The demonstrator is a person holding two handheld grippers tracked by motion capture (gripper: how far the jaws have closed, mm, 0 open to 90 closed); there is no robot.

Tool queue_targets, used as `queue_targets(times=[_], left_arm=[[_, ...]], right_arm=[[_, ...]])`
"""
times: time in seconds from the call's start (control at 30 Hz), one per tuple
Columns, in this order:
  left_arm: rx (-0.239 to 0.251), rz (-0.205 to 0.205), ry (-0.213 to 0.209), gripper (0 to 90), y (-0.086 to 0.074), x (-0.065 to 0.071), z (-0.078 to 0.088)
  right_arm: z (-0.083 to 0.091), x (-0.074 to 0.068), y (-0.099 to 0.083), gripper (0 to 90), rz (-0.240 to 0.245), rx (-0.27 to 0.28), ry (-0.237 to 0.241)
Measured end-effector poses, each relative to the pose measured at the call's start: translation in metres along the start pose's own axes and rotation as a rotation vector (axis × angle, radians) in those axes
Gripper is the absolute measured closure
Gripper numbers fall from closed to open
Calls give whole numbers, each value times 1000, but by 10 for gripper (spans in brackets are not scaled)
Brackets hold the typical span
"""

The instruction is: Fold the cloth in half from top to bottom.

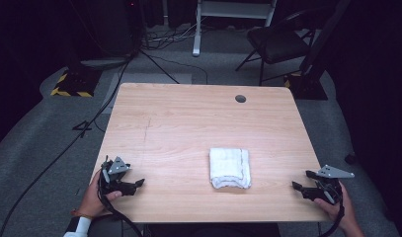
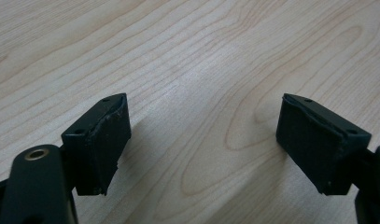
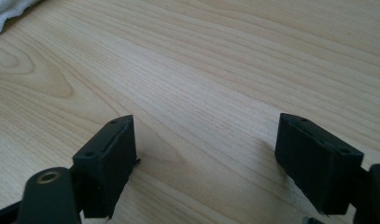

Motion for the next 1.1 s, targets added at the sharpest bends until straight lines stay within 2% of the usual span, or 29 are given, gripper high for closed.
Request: queue_targets(times=[0.43, 1.1], left_arm=[[0, 4, 0, 180, 0, 0, 0], [-3, -1, 7, 174, 1, -1, 0]], right_arm=[[0, 1, 0, 210, -9, 2, -15], [0, 2, 0, 210, -6, 2, -13]])
Point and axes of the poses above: each handheld gripper's, and its own axes: z roughly backward along the jaws, y roughly out of its top, x roughly to its right, the point moved 5 cm from there along -z, roughly forward along the jaws, and after that the axes turned 3 degrees about -z, right-handed, at the moved point
